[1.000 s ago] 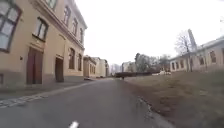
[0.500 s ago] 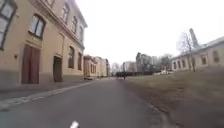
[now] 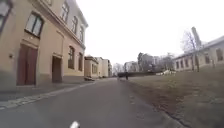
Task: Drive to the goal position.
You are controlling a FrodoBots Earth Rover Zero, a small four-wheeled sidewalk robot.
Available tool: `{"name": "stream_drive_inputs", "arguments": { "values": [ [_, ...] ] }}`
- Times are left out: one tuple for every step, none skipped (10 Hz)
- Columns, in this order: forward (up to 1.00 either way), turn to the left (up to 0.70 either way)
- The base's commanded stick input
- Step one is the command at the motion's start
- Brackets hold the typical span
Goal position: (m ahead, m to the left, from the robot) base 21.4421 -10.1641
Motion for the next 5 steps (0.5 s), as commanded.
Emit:
{"name": "stream_drive_inputs", "arguments": {
  "values": [
    [1.00, 0.03],
    [1.00, 0.03],
    [1.00, 0.03],
    [1.00, 0.03],
    [1.00, 0.03]
  ]
}}
